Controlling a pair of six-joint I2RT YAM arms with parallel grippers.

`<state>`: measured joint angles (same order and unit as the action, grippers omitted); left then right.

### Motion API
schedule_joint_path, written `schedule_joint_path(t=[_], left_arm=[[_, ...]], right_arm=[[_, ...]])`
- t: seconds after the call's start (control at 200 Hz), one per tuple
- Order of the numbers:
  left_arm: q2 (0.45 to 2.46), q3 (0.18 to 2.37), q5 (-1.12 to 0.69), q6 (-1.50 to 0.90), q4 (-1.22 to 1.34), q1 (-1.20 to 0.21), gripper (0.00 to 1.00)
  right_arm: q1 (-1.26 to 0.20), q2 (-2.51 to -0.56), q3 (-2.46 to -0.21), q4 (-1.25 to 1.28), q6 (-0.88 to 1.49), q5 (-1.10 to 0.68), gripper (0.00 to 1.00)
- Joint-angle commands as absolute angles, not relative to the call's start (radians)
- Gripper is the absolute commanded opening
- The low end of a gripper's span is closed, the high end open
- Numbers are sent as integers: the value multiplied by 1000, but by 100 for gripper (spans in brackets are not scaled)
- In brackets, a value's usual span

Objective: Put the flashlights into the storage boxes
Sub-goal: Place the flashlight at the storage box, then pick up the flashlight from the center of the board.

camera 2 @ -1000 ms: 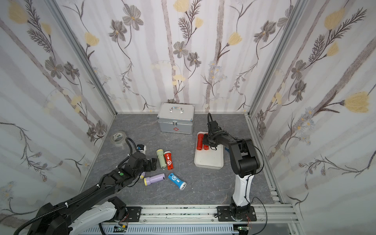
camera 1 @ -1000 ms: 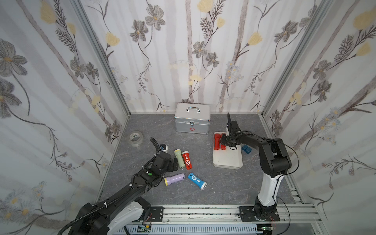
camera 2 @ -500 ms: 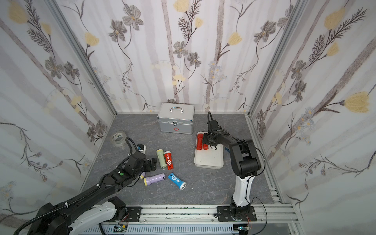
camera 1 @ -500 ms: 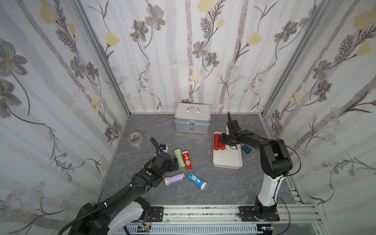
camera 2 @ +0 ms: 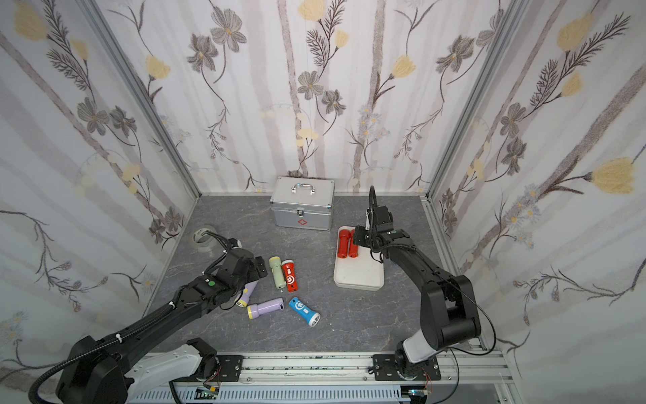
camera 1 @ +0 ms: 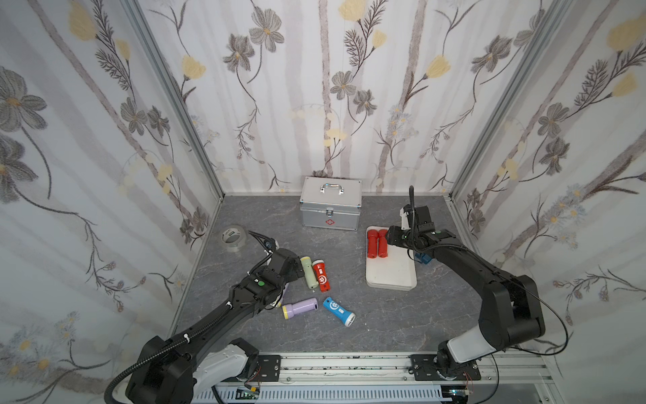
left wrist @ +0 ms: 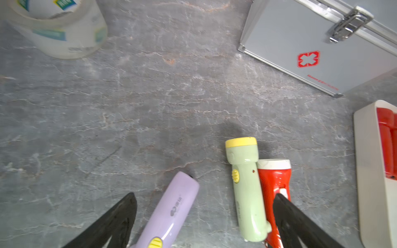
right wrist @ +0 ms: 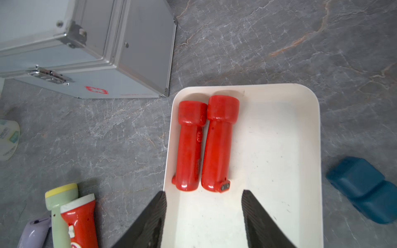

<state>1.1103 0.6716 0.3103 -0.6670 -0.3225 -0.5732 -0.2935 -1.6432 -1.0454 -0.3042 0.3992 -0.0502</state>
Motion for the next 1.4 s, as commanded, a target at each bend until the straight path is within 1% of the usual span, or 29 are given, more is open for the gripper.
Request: schedule_joint_path(t=[0.0, 0.08, 0.155, 0.19, 0.27, 0.365, 0.475, 0.849, 1.039, 1.184, 1.274, 1.309, 1.394], left_arm=[[1154, 703, 212, -763, -379, -592, 89], [1196, 717, 181, -770, -375, -618, 83], [1244, 752, 189, -765, -413, -644, 76], [1256, 768, 196, -759, -430, -653, 74], [1312, 792, 202, -753, -457, -665, 71], [1341, 796, 208, -755, -467, -676, 66], [1374, 797, 209, -762, -462, -681, 62], [1558, 898, 199, -770, -462, -694, 59], [1633, 940, 230, -779, -473, -695, 53], [1673, 953, 231, -788, -468, -695, 52], [1681, 949, 230, -790, -463, -694, 48], [1684, 948, 229, -789, -461, -694, 45], [1680, 944, 235, -784, -464, -695, 41]], right_arm=[[-294, -1517, -921, -195, 394, -1, 58], [-294, -1402, -782, -95, 400, 71, 59], [-291, -1288, -630, 13, 404, 138, 66], [-288, -1236, -573, 59, 405, 155, 67], [-281, -1132, -463, 144, 406, 171, 69], [-272, -1035, -394, 185, 411, 192, 69], [-266, -961, -369, 205, 404, 198, 70], [-253, -950, -368, 205, 403, 194, 69], [-250, -921, -359, 202, 402, 199, 68], [-247, -914, -358, 198, 402, 201, 68], [-245, -913, -358, 198, 402, 199, 68], [-246, -914, -359, 199, 401, 199, 68], [-243, -913, -359, 201, 401, 199, 68]])
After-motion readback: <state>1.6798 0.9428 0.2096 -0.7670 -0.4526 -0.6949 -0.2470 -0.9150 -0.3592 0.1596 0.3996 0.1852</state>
